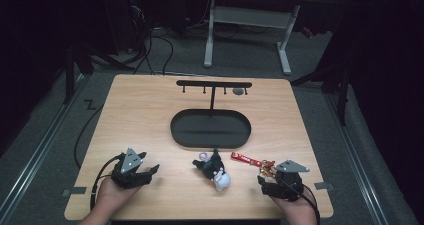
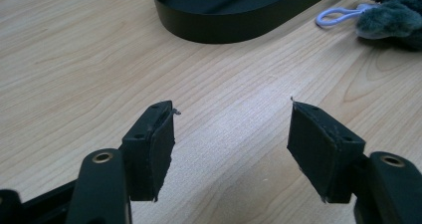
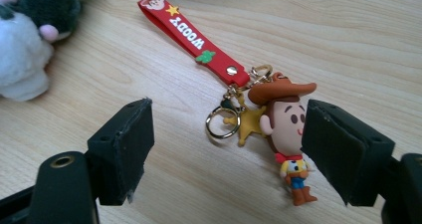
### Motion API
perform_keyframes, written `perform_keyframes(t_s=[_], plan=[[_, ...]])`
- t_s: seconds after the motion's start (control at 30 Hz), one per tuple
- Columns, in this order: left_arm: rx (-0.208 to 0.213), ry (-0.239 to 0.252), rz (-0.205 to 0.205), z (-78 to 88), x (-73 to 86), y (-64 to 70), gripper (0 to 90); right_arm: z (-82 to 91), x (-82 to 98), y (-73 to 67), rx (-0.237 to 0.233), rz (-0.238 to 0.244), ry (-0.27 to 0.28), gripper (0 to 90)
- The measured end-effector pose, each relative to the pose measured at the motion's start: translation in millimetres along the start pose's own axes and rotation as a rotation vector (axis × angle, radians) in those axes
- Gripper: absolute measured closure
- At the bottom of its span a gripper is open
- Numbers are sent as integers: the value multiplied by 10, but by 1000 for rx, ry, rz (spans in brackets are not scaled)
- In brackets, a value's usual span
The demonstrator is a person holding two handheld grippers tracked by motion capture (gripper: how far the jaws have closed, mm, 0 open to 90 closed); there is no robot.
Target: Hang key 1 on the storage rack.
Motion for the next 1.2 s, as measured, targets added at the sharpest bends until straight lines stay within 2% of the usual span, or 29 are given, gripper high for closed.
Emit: perform_keyframes(t_s=[0.07, 0.13, 0.23, 0.37, 0.47, 0.67, 0.73, 0.93, 0.97, 1.1, 1.2], plan=[[4, -4, -2, -12, 14, -5, 342, 10, -7, 15, 13, -12, -10, 214], [4, -9, -4, -15, 28, -22, 341, 25, -17, 24, 6, -21, -18, 221], [9, -2, 17, 1, 29, -48, 341, 43, -29, 49, -2, -52, -68, 216], [40, 9, 45, 22, 23, -44, 342, 72, -39, 54, -3, -68, -97, 216], [45, 9, 27, 30, 18, -20, 342, 78, -32, 58, -15, -96, -122, 216], [50, 11, -7, 23, 15, 14, 342, 99, -47, 64, -23, -115, -169, 217], [59, 14, -15, 24, 5, 22, 342, 106, -55, 80, -3, -113, -191, 240], [76, 27, -2, 45, -31, 46, 344, 97, -31, 115, -2, -115, -240, 254], [80, 29, 0, 47, -34, 52, 344, 94, -14, 120, -5, -122, -262, 253], [79, 22, -20, 37, -14, 58, 344, 90, -1, 119, -6, -118, -281, 252], [79, 24, -15, 39, -10, 33, 344, 88, -20, 127, -7, -109, -296, 252]])
Point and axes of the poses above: each handheld gripper's, and its own axes: z roughly backward along the jaws, x roughly out of its underside, y roughly to its right, the point moved 4 cm from there along -z, roughly forward along the jaws, and after that the axes turned 10 degrees about -x, right-handed, at the moved point
